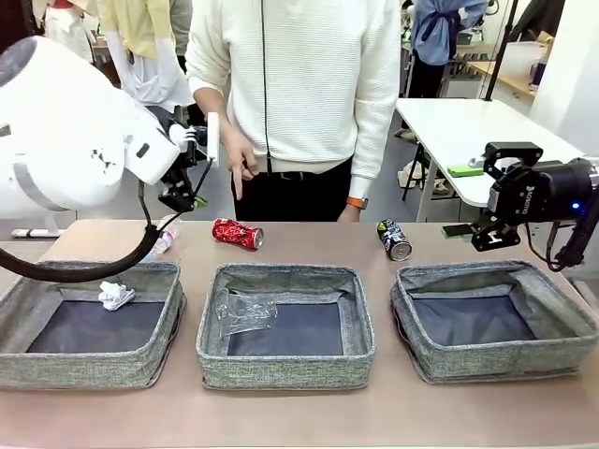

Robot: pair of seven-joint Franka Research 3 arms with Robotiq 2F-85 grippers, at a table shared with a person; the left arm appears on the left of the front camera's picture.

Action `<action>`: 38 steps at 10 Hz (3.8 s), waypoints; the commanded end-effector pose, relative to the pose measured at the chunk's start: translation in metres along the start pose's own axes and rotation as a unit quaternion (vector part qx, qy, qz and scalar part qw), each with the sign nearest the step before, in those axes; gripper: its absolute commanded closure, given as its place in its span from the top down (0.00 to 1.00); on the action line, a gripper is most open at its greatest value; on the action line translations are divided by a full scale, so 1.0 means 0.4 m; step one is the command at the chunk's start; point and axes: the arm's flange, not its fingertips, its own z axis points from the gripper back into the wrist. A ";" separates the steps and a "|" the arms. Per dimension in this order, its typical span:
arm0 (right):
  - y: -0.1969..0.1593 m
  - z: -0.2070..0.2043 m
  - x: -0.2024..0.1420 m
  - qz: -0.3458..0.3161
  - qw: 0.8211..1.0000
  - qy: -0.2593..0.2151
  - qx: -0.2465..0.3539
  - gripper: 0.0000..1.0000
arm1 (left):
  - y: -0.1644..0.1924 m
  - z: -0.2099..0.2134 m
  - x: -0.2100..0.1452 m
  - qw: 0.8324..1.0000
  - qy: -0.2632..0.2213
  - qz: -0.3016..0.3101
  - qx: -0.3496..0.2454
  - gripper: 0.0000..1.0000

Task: Sort the waste into the appropriate baskets.
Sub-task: Pick up the waste item pointed out by the person.

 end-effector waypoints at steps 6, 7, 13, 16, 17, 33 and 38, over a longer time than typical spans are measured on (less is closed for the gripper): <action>0.012 0.009 -0.001 -0.006 1.000 0.006 -0.005 1.00 | -0.018 0.039 0.014 0.998 -0.004 -0.015 -0.059 1.00; 0.012 0.009 -0.001 -0.006 1.000 0.006 -0.005 1.00 | 0.010 0.014 0.024 0.996 -0.009 -0.049 -0.080 1.00; 0.012 0.009 -0.001 -0.006 1.000 0.006 -0.005 1.00 | 0.100 -0.299 0.058 0.976 0.041 -0.113 -0.183 1.00; 0.012 0.009 -0.001 -0.006 1.000 0.006 -0.005 1.00 | 0.065 -0.416 0.057 0.968 0.042 -0.134 -0.209 1.00; 0.012 0.009 -0.001 -0.006 1.000 0.006 -0.005 1.00 | 0.060 -0.448 0.057 0.968 0.056 -0.128 -0.209 1.00; 0.012 0.009 -0.001 -0.006 1.000 0.006 -0.005 1.00 | 0.058 -0.663 0.017 0.939 0.100 -0.146 -0.296 0.05; 0.012 0.009 -0.001 -0.006 1.000 0.006 -0.005 1.00 | 0.046 -0.657 0.019 0.932 0.096 -0.162 -0.309 0.07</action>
